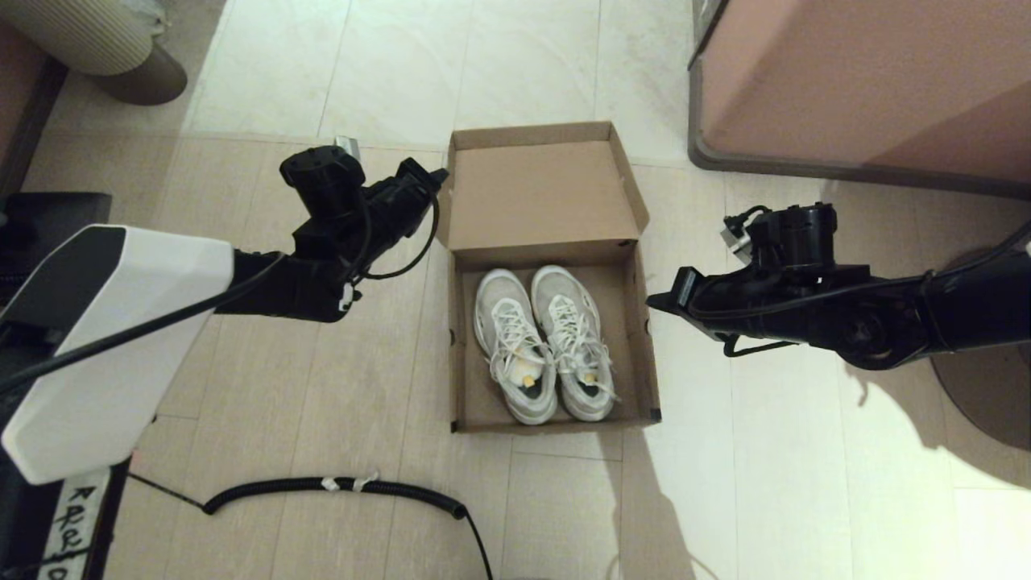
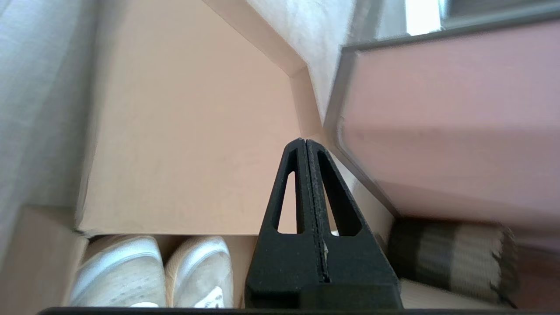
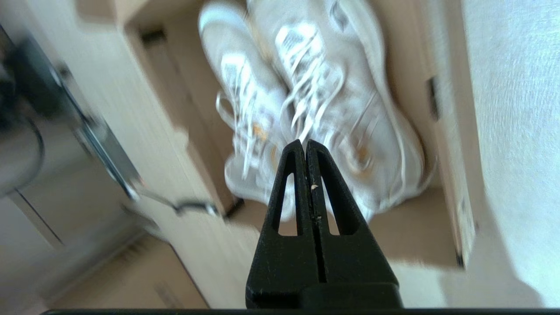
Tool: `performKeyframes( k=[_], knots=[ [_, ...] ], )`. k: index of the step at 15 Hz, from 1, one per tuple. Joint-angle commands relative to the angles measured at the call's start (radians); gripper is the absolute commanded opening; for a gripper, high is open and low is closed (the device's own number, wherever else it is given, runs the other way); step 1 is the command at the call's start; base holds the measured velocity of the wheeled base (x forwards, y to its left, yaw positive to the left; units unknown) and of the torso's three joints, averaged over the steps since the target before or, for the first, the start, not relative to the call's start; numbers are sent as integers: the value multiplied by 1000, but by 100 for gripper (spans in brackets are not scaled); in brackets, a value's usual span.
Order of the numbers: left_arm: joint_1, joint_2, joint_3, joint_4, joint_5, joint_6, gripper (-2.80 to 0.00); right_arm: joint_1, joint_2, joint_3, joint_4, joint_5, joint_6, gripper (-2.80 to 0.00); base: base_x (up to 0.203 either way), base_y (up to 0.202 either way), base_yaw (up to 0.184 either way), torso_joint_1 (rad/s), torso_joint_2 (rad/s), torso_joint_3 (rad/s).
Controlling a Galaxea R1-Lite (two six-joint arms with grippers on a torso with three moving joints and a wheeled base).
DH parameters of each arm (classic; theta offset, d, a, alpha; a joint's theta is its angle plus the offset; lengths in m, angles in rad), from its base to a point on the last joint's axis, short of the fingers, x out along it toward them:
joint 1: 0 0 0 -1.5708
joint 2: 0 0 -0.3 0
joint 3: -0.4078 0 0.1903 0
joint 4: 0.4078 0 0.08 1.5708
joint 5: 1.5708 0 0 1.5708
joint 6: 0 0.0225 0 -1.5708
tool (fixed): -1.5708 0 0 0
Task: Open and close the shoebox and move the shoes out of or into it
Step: Open the shoe box, then put the shoes out of the shoe box
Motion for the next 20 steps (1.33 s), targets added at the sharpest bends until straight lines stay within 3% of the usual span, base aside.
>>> performKeyframes(
  k=[1,2,4,5,6,9,11,13,15,18,19,20],
  knots=[
    [-4,-79,62,-3,14,-1,-280,48,-55,-25,126,-5,-107,-280,0,0,0,0,0,0],
    [-4,-149,131,2,21,13,-280,86,-67,-38,184,-22,-174,-280,0,0,0,0,0,0],
    [3,-295,315,40,43,103,-280,165,-69,-65,263,-131,-229,-280,0,0,0,0,0,0],
    [14,-360,408,68,72,174,-280,199,-55,-75,297,-176,-240,-161,0,0,0,0,0,0],
    [31,-412,494,89,116,244,-280,228,-30,-82,309,-207,-243,0,0,0,0,0,0,0],
    [115,-561,745,115,214,376,-280,276,40,-106,315,-311,-245,0,0,0,0,0,0,0],
    [129,-613,907,118,205,400,-280,310,87,-102,314,-356,-243,0,0,0,0,0,0,0],
    [63,-620,1031,102,163,382,-280,322,109,-79,312,-360,-242,0,0,0,0,0,0,0],
    [-49,-589,1063,60,143,329,-280,319,105,-80,312,-361,-241,0,0,0,0,0,0,0],
    [-145,-481,969,49,143,311,-280,280,51,-62,312,-367,-244,0,0,0,0,0,0,0],
    [-172,-447,914,57,149,313,-280,259,29,-50,312,-367,-245,-280,0,0,0,0,0,0],
    [-209,-416,858,88,167,314,-280,239,12,-41,313,-367,-242,-280,0,0,0,0,0,0]
  ],
)
